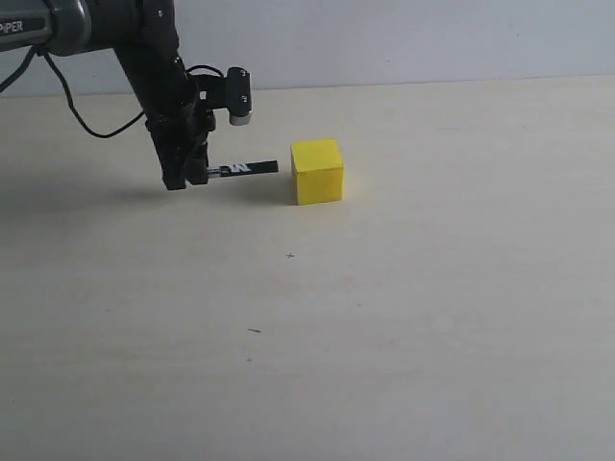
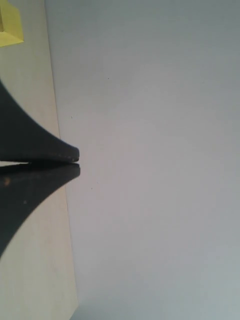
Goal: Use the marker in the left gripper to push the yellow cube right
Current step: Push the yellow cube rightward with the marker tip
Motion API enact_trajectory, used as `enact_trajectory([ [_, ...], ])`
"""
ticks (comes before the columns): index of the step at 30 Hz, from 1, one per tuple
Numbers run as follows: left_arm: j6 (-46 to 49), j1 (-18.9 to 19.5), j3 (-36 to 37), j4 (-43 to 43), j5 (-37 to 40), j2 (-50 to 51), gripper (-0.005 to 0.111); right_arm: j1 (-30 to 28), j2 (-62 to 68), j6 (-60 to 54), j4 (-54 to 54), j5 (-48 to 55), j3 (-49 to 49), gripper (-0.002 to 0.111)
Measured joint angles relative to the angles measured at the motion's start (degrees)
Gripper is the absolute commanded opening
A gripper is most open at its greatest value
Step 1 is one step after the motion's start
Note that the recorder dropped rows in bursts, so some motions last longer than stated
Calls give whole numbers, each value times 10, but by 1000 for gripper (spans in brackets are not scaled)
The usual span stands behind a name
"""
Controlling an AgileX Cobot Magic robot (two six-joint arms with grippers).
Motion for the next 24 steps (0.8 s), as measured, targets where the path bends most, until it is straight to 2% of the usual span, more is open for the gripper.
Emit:
enact_trajectory([
  [8,0,-49,-2,-10,-72,11,0,0,0,0,0,0,0,0],
  [17,-29,-31,-3,11,-52,16,0,0,0,0,2,0,0,0],
  [24,-32,-34,-14,15,-46,20,0,0,0,0,2,0,0,0],
])
